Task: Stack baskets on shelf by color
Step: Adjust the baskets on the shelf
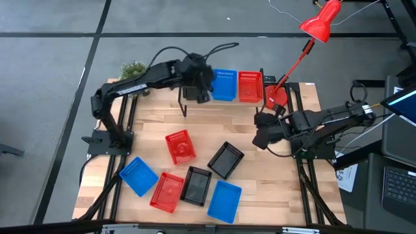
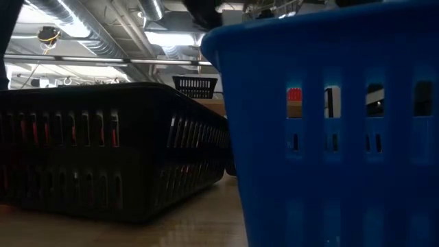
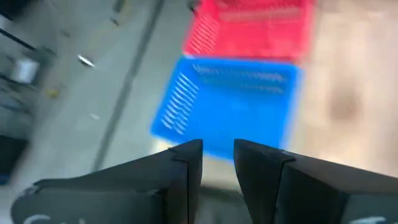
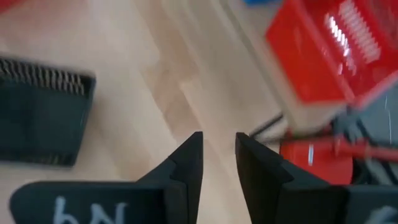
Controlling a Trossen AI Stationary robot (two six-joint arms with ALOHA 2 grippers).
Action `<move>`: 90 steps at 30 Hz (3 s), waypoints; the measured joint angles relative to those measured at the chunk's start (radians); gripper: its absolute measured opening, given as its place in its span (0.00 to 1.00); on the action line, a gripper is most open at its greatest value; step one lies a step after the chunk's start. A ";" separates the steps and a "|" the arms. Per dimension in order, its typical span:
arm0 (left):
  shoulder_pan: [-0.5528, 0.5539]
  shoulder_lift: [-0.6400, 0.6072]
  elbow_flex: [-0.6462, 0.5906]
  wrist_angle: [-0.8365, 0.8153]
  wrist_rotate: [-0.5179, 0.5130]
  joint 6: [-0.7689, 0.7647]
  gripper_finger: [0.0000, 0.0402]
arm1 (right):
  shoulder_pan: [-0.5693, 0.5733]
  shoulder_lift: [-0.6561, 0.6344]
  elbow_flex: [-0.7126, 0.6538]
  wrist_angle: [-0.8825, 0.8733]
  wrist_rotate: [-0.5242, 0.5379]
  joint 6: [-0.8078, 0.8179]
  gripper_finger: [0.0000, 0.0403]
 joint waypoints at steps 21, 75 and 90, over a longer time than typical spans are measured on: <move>-0.197 -0.363 -0.132 -0.494 -0.113 -0.403 0.21 | -0.661 0.464 0.594 0.443 -0.392 -0.809 0.24; -0.329 -0.676 -0.716 -0.265 -0.208 -0.612 0.21 | -0.728 0.818 0.996 0.288 -0.552 -0.890 0.24; -0.328 -0.676 -0.716 -0.248 -0.233 -0.612 0.21 | -0.729 0.909 0.996 0.423 -0.701 -0.988 0.24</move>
